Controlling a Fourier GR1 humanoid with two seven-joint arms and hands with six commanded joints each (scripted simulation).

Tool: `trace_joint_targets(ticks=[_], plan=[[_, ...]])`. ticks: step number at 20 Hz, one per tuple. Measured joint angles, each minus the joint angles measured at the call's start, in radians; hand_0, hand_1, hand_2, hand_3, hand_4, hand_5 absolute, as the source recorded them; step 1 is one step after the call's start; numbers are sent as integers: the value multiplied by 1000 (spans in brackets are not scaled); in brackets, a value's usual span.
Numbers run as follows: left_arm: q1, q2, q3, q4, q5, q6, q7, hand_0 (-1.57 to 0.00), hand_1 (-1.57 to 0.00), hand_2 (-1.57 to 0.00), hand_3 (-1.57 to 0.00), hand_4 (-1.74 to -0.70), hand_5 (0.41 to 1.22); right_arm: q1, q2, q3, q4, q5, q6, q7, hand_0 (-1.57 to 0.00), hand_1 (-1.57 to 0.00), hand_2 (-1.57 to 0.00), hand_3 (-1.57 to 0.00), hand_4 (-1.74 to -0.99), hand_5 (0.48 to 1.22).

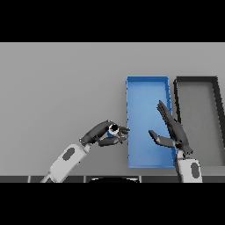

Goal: Pick up the blue pipe and place it into the blue bin.

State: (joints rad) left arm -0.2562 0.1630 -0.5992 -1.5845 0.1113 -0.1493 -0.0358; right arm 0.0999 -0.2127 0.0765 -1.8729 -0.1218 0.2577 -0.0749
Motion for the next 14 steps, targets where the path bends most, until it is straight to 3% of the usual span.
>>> trace_joint_targets(ticks=[2, 4, 5, 8, 14], plan=[[-2, -11, -4, 3, -5, 2, -2, -1571, -1571, -1571, -1493, -1741, 1221, -26, -59, 18, -61, -84, 78, 70, 1, 1, 1, 1, -1303, 515], [-17, -8, -1, 3, -11, 0, 7, -1571, -1571, -1571, -1489, -1741, 1221, -90, -105, 50, -106, -139, 121, 179, 1, 1, 1, 1, -1319, 501], [-9, 8, 7, 1, -5, -9, -7, -1571, -1571, -1571, -1488, -1741, 1221, -108, -121, 64, -119, -152, 143, 198, 1, 1, 1, 1, -1314, 500], [-14, 0, 0, -2, -14, -8, 5, -1571, -1571, -1571, -1485, -1741, 1221, -205, -130, 128, -144, -196, 175, 302, 1, 1, 1, 1, -1314, 510], [-12, 2, 6, 3, -4, -32, -21, -1571, -1571, -1571, -1502, -1741, 1221, -352, -95, 239, -106, -147, 240, 363, 1, 1, 1, 1, -1241, 530]])
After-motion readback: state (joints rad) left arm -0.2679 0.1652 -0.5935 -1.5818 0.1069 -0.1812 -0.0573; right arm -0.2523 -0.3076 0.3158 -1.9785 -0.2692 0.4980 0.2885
